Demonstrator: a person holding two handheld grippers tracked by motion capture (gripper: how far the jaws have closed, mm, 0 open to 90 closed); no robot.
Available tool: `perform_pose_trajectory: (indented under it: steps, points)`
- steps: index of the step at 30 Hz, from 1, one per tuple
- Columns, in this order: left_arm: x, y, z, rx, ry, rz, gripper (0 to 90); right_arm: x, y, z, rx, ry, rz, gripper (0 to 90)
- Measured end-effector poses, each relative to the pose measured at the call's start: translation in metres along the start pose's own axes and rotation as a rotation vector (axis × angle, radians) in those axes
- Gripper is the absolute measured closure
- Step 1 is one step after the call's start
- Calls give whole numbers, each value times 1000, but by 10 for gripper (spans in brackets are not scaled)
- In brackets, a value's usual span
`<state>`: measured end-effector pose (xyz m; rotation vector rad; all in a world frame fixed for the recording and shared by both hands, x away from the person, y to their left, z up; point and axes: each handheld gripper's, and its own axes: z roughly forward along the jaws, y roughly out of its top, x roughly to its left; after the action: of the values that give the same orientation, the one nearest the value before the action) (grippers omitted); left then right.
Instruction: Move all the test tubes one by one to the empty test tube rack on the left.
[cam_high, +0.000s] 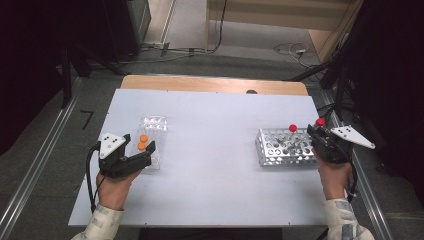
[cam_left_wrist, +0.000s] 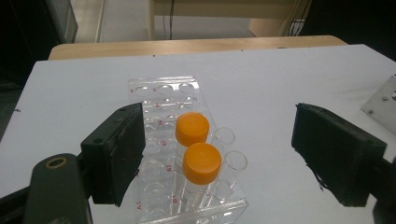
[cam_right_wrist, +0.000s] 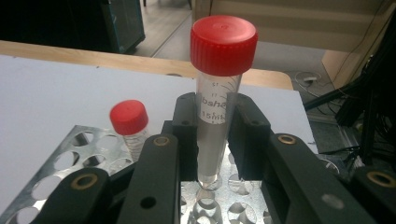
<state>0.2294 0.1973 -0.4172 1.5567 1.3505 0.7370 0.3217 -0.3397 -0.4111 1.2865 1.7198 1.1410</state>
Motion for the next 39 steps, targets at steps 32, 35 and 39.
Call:
perform_pose_trajectory:
  steps: [32, 35, 39]
  points:
    - [-8, 0, 0, -3, -21, 12, 177, 77, 10, -29, 58, 302, -115, 709]
    - [-9, 0, -1, 1, -27, 17, 178, 90, 8, -27, 61, 338, -136, 709]
    - [-13, 1, -1, -2, -34, 22, 178, 106, 4, -23, 63, 385, -151, 709]
